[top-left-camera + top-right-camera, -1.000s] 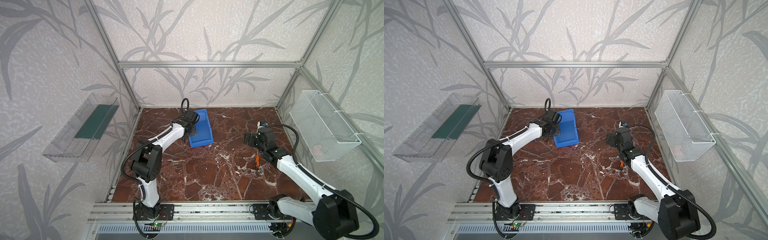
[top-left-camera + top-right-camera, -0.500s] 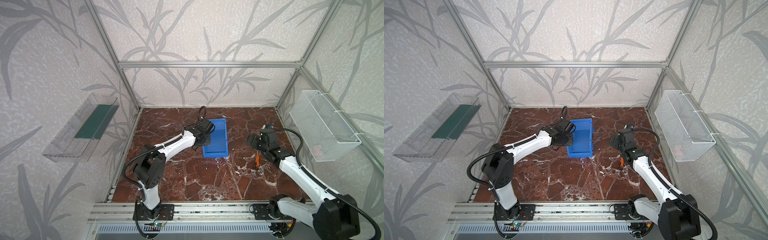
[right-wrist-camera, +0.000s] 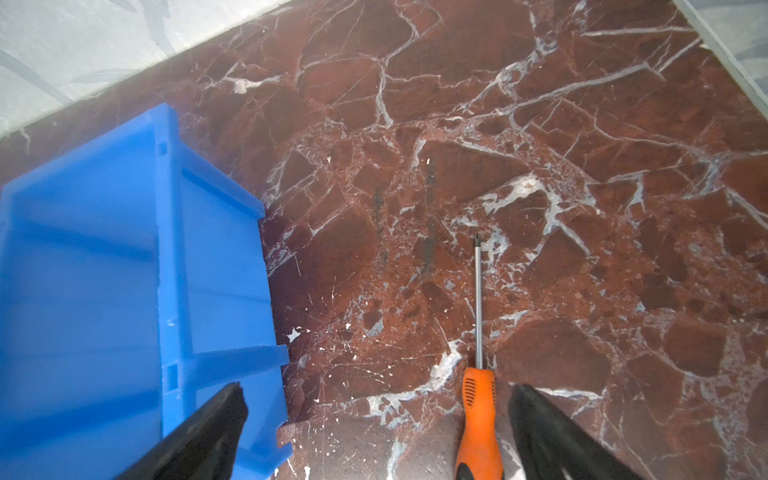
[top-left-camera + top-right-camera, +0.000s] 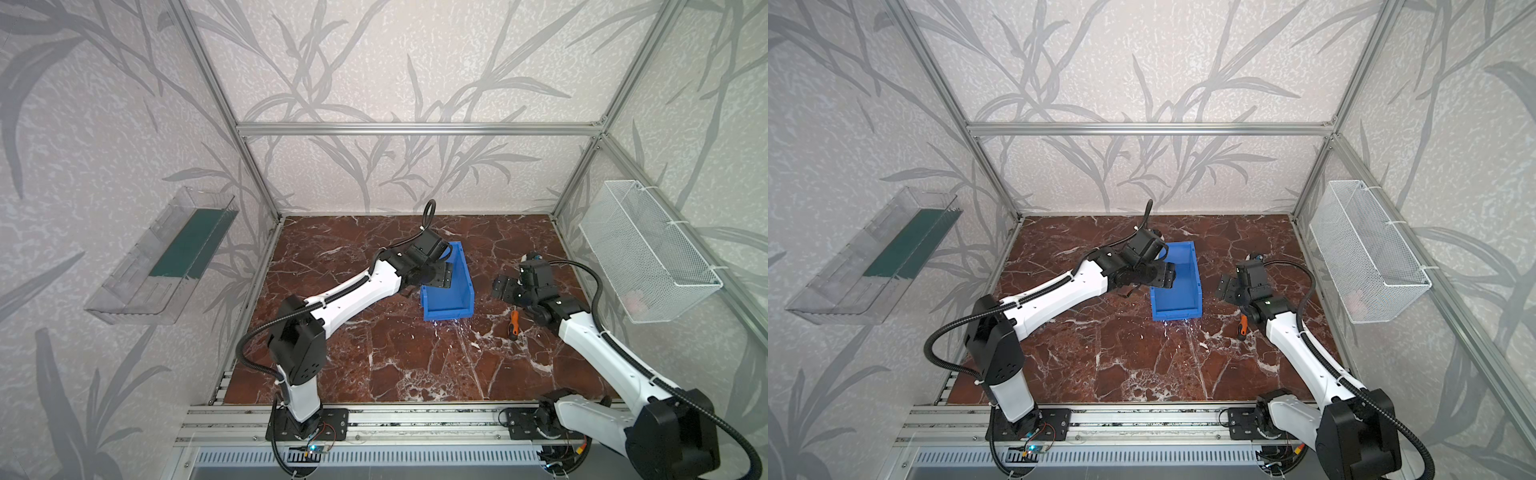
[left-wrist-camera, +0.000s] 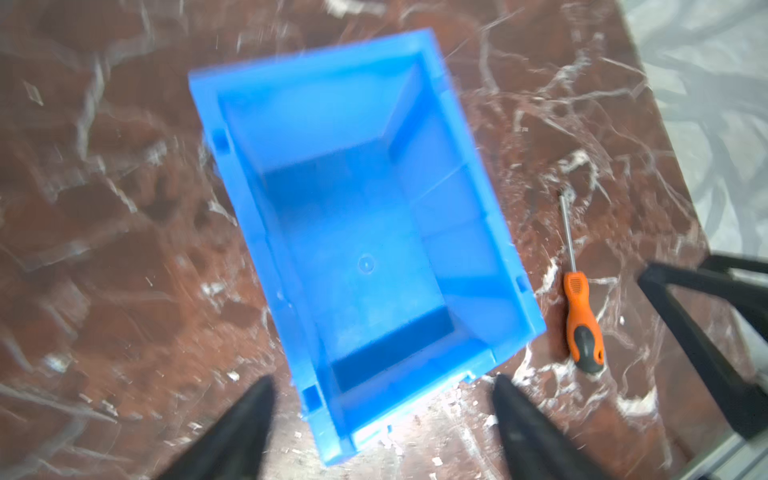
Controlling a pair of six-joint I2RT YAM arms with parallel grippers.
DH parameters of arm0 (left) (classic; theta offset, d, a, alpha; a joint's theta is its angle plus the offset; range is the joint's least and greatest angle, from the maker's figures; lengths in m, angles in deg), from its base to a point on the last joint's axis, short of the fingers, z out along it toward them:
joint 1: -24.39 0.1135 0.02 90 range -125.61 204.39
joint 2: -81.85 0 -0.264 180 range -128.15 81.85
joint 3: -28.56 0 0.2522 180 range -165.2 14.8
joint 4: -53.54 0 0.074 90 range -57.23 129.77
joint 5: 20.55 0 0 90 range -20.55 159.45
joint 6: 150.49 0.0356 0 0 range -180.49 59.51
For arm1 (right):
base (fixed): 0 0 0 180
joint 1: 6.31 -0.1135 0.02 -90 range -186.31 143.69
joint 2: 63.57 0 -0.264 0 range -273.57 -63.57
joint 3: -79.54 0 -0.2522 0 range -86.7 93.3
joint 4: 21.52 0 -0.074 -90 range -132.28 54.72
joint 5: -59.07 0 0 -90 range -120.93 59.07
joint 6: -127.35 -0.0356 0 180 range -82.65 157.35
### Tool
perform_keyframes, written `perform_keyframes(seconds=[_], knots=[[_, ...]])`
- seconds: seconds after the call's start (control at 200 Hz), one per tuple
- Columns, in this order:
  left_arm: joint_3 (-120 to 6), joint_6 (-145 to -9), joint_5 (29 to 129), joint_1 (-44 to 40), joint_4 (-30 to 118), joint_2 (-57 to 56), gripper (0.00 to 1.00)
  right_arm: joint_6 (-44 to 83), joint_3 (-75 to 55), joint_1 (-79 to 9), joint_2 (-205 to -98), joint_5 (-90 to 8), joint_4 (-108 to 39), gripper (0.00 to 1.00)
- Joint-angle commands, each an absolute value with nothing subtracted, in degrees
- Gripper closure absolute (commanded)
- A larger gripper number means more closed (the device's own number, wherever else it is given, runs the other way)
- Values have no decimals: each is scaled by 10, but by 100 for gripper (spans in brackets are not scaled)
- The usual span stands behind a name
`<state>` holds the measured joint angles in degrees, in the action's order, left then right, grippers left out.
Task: Put the screwdriver in the bin
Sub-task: 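Close the right gripper on the orange screwdriver handle while the left holds the bin, then lift the screwdriver with the right gripper and carry it over the blue bin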
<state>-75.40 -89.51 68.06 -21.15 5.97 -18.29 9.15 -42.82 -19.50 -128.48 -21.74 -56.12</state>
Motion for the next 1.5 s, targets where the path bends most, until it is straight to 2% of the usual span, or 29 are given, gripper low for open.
perform_keyframes(seconds=[0.0,0.14,0.345,0.44,0.545,0.82,0.92,0.97,1.005,1.08,1.19,1.494], knots=[[-720,-838,684,-228,122,-119,1,106,-443,-170,-1281,-218,-586,1],[-659,-804,717,-255,205,-88,1,116,-466,-141,-1298,-243,-591,19],[-676,-790,756,-293,208,-124,1,110,-478,-139,-1354,-276,-614,26],[-689,-799,782,-302,209,-144,1,112,-456,-139,-1391,-300,-656,31],[-700,-804,807,-307,203,-156,1,97,-444,-139,-1429,-314,-685,42],[-664,-795,788,-308,217,-134,1,86,-443,-139,-1476,-315,-679,45],[-654,-785,776,-308,213,-127,1,84,-443,-139,-1492,-317,-672,53],[-650,-779,770,-308,212,-122,1,84,-443,-139,-1497,-321,-669,62],[-646,-775,767,-308,212,-119,1,86,-445,-141,-1493,-323,-669,70],[-640,-766,757,-308,213,-112,1,86,-449,-148,-1476,-313,-666,81],[-636,-747,735,-308,213,-108,1,92,-437,-151,-1436,-303,-687,89],[-694,-728,670,-302,141,-109,1,132,-336,-164,-1307,-349,-754,92]])
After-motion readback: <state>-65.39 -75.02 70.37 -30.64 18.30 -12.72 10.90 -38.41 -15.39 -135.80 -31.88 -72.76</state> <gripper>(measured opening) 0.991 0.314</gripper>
